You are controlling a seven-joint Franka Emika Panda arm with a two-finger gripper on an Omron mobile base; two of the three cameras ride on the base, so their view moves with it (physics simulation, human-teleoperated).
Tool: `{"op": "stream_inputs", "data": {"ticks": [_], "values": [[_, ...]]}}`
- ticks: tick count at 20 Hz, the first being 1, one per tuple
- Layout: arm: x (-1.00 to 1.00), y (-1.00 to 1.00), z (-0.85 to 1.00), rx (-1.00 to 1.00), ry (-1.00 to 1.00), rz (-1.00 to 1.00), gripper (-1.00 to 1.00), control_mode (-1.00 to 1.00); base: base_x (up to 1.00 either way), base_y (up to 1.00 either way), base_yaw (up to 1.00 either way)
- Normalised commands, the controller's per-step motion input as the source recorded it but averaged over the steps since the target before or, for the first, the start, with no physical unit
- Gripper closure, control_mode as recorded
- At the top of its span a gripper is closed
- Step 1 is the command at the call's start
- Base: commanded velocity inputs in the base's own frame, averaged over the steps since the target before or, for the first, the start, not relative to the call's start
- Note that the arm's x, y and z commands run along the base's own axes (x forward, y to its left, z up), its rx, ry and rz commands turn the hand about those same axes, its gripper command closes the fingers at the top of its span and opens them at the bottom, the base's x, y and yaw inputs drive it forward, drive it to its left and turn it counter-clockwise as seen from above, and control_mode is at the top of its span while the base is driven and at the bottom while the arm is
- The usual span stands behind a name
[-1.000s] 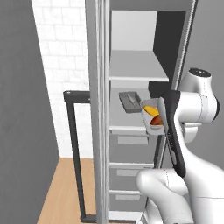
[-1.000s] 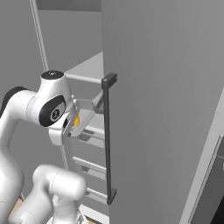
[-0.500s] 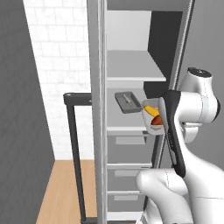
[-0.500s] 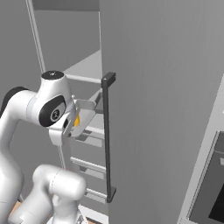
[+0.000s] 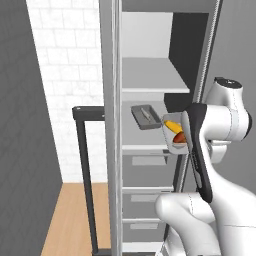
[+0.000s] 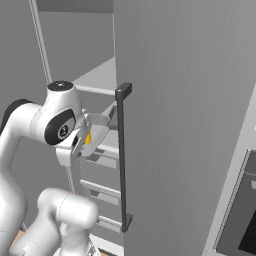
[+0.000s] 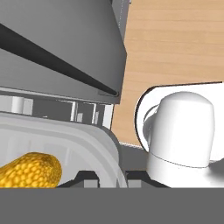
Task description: Take the meat container that has the fish and place it on the second highest rack of the freezer. Then take the vegetable container that has the corn and bell pepper and place it on the highest rack of the freezer.
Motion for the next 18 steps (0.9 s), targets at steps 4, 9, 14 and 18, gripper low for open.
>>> {"op": "stream_inputs", "data": {"ticks": [4, 9, 14, 18], "values": [[-0.10, 0.01, 0.00, 0.00, -0.01, -0.01, 1.00, -1.00, -0.02, 0.00, 0.00], [-0.44, 0.19, 0.26, 0.00, -0.04, -0.08, 1.00, -1.00, 0.00, 0.00, 0.00], [-0.40, 0.11, 0.44, 0.00, -0.02, -0.08, 1.00, -1.00, 0.00, 0.00, 0.00], [-0.41, 0.00, 0.52, 0.00, -0.05, -0.02, 1.00, -1.00, 0.00, 0.00, 0.00]]}}
